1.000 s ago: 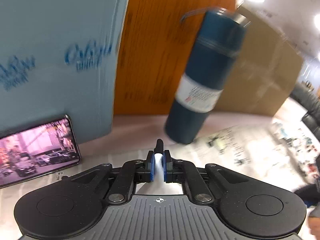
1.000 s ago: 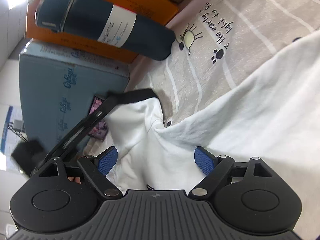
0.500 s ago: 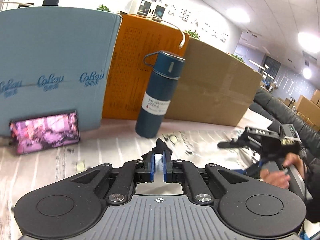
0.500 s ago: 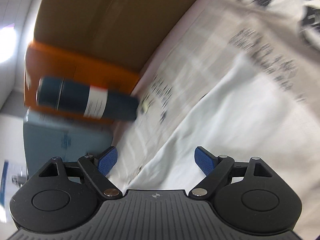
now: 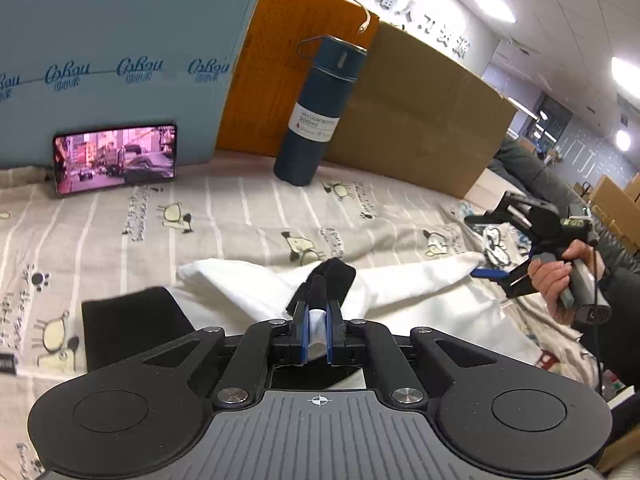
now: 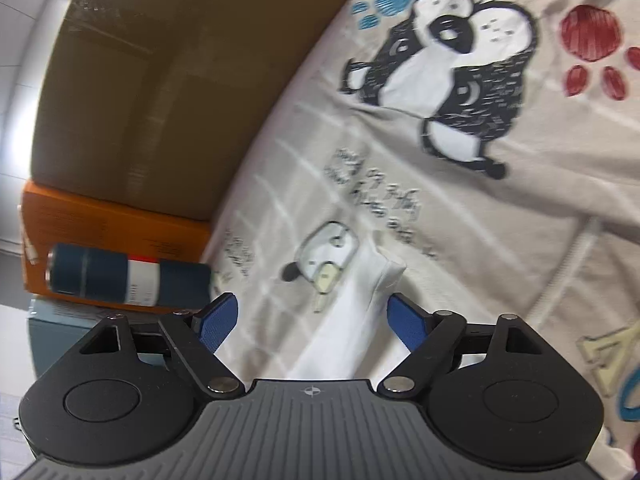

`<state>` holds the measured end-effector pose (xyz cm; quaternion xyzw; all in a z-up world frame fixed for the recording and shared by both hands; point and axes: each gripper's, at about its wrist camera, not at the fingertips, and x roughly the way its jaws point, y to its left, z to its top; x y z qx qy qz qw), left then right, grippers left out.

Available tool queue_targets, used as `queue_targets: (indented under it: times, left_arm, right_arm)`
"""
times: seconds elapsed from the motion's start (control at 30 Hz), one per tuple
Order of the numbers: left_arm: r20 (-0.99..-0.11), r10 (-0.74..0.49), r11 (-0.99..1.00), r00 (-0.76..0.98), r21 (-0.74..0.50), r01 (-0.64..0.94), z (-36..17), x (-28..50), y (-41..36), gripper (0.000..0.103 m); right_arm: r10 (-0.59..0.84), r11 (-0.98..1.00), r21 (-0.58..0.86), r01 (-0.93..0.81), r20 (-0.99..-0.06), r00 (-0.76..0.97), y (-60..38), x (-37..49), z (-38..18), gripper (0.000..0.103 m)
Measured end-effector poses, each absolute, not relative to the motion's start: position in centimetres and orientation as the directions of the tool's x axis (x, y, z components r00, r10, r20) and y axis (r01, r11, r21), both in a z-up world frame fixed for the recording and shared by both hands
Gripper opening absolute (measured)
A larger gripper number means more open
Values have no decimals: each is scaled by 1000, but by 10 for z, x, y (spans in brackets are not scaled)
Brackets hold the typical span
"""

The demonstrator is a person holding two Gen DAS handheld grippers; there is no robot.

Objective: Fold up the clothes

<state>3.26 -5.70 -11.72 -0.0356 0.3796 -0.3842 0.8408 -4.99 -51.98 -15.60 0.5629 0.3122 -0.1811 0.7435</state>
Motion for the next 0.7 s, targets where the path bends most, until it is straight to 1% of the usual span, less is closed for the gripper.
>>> queue_targets:
  times: [0.03,0.1,0.13,0.17,0.2,0.27,0.3,0.37,0.4,0.47,0.5,0.53,0.57,0.6,0.63,0.67,0.7]
  left_arm:
    - [-615,-670,703,417,-344,622,-118,31,-57,7]
    - [-623,-663,703,415,-329,631,-119,28,-57,7]
    - [-625,-662,703,413,-329,631,-119,27,-56,7]
    - [-627,-662,702,411,-325,634,-118,26,-56,6]
    - [-629,-661,700,409,-321,638,-118,24,-57,7]
    - [-630,-661,695,407,-311,648,-116,19,-58,7]
    - [-633,-657,695,409,-299,654,-115,16,-59,7]
    - [-657,-632,692,411,-240,681,-118,10,-63,7]
    - [-674,-616,687,407,-207,697,-119,7,-66,8]
    - [-717,-594,666,365,-184,723,-123,4,-70,13]
    - [-739,-582,655,340,-178,735,-124,2,-72,21]
    - [-747,-576,651,332,-175,738,-123,1,-72,29]
    - [-740,-581,654,338,-177,736,-121,1,-70,36]
    - [-725,-594,657,350,-185,731,-117,3,-68,45]
    - [-704,-610,658,364,-195,727,-112,6,-67,53]
    - [-685,-625,656,375,-200,728,-107,10,-68,58]
    - [-670,-636,652,383,-201,731,-103,16,-70,66]
  right_arm:
    - [76,308,712,631,-680,729,-520,-53,-156,65]
    - [56,326,681,656,-706,706,-521,-58,-155,34]
    - [44,339,664,666,-719,694,-522,-60,-155,28]
    - [31,354,650,672,-727,686,-522,-61,-154,15]
    - [16,373,638,674,-731,683,-522,-63,-153,5]
    - [-14,409,626,664,-723,690,-521,-66,-146,4]
    - [-27,423,616,664,-724,689,-521,-68,-143,4]
    - [-44,447,569,690,-757,652,-522,-69,-144,4]
    - [-58,459,535,709,-778,626,-521,-68,-145,5]
    - [-90,484,467,740,-815,573,-521,-70,-142,11]
    - [-100,508,450,734,-816,570,-517,-71,-139,19]
    - [-105,532,451,717,-805,584,-513,-72,-133,30]
    - [-105,552,462,694,-787,608,-508,-74,-128,55]
    - [-98,573,479,665,-765,636,-503,-76,-122,64]
    - [-80,591,497,635,-747,660,-499,-76,-118,65]
    - [-53,604,517,606,-733,678,-495,-75,-114,66]
    - [-28,607,537,585,-722,691,-491,-72,-112,68]
